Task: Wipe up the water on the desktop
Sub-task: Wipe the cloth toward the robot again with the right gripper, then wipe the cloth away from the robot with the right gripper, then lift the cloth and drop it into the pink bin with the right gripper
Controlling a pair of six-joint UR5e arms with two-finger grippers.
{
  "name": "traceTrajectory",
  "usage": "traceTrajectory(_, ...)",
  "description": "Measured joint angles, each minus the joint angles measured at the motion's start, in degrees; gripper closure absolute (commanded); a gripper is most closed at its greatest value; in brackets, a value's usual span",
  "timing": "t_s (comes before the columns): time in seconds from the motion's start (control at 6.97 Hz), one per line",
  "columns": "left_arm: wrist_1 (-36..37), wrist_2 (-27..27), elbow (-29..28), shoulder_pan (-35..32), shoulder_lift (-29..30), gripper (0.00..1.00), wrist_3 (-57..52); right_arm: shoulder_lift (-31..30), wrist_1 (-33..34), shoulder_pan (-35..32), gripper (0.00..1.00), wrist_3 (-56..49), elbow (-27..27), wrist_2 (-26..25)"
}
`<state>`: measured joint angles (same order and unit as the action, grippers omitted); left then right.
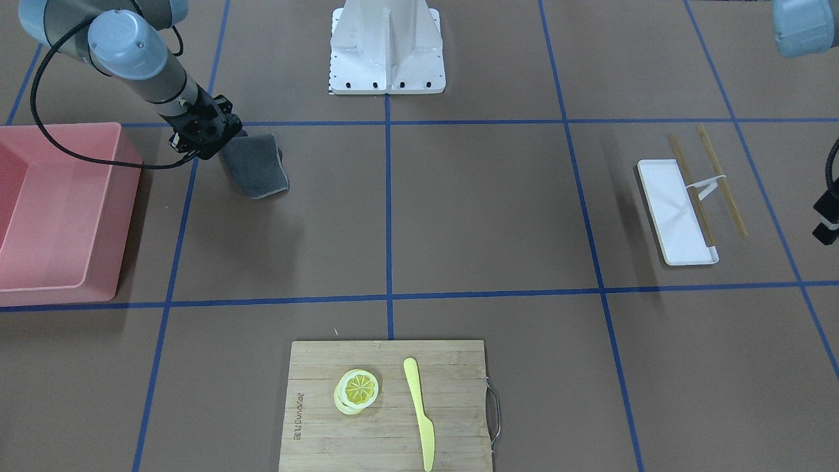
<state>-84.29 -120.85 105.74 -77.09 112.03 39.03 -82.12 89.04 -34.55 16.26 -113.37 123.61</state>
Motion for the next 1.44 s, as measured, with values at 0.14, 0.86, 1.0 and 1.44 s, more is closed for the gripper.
traceTrajectory(0.14,0.0,0.0,-0.2,0.0,0.1,0.01,0.1,2.2,0.2,-1.7,1.0,-0.1,2.7,-0.3)
traceTrajectory(0.86,0.0,-0.1,-1.5,0.1,0.6,0.01,0.1,15.9,5.0,-7.3,1.0,-0.6,15.7,-5.1)
traceTrajectory(1.0,0.0,-0.1,-1.6,0.1,0.6,0.01,0.1,17.7,5.0,-8.3,1.0,-0.6,18.0,-6.4)
traceTrajectory(1.44,-0.1,-0.1,-1.9,0.1,0.8,0.01,0.0,20.0,4.5,-12.2,1.0,0.1,20.2,-11.2)
